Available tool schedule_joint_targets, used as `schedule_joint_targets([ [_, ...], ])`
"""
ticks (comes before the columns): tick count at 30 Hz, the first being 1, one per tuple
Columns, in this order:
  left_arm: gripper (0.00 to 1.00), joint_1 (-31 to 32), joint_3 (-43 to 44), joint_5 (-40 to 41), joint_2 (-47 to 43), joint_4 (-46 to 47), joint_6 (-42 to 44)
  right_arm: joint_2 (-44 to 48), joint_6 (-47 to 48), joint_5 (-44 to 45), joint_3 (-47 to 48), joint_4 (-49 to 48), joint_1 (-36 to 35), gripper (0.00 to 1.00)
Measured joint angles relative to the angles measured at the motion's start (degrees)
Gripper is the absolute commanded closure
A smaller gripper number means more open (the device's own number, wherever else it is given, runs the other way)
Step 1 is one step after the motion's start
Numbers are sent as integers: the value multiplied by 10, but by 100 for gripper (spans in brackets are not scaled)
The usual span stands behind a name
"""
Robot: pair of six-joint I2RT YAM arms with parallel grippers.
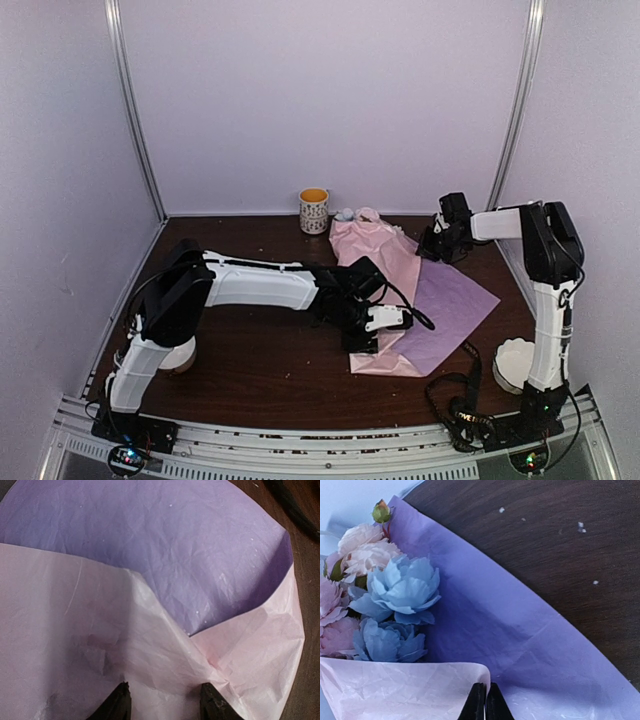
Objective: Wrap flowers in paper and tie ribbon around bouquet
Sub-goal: Fold the one-fourth-folded wrapping paper at the center of the board.
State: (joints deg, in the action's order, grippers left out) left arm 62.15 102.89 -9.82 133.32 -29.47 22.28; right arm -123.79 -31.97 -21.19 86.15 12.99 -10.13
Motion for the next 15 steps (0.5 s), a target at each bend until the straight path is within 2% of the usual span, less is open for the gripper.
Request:
schedule_joint_targets([
  [3,50,0,0,-4,0,0,-1,0,-13,0,7,10,11,93],
  [6,50,0,0,-5,0,-1,-1,7,-26,4,5,10,19,81],
  [10,48,0,0,-6,0,-1,-2,39,-23,21,-7,33,30,76],
  [13,46,0,-1,-6,0,0,-4,106,6,59,-30,69,30,67],
  [15,46,0,-4,-7,0,5,-5,182,25,97,-71,95,20,64],
])
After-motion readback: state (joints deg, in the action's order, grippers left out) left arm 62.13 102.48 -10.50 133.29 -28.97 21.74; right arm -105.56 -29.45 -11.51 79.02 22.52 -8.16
